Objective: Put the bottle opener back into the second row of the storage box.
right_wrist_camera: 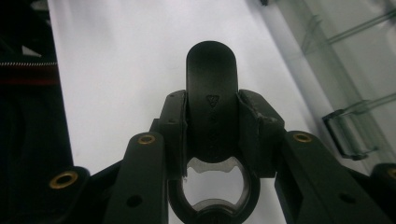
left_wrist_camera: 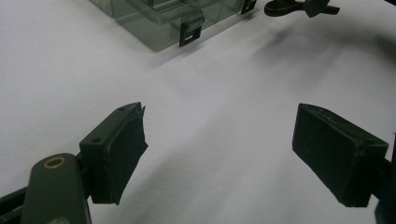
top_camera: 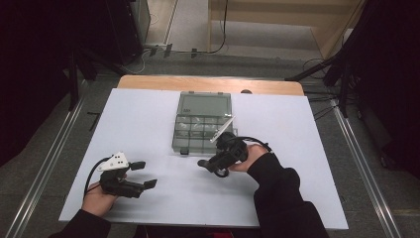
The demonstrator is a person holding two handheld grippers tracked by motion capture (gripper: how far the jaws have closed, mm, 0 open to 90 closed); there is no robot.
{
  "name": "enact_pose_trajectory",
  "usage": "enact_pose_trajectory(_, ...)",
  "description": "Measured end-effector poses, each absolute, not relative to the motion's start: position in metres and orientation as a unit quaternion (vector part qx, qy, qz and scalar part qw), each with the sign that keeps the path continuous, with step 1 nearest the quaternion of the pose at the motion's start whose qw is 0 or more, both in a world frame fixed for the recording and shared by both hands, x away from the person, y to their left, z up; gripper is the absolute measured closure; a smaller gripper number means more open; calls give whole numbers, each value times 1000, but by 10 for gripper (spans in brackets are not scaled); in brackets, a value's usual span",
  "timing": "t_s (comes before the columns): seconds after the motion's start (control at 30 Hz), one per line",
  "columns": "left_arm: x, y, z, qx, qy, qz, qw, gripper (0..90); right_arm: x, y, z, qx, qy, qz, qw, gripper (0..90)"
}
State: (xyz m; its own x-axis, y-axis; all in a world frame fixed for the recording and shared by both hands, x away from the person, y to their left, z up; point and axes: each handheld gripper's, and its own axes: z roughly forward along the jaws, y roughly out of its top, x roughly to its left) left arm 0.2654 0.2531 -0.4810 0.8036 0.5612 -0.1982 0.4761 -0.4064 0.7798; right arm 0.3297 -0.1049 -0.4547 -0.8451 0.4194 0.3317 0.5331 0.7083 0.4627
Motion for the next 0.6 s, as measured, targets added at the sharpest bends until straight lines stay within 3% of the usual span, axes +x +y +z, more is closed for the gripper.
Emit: enact_pose_trajectory(0.6,265,251,-482,841,308,44,443,173,340,-119,-439,-297,-909,-280,81,658)
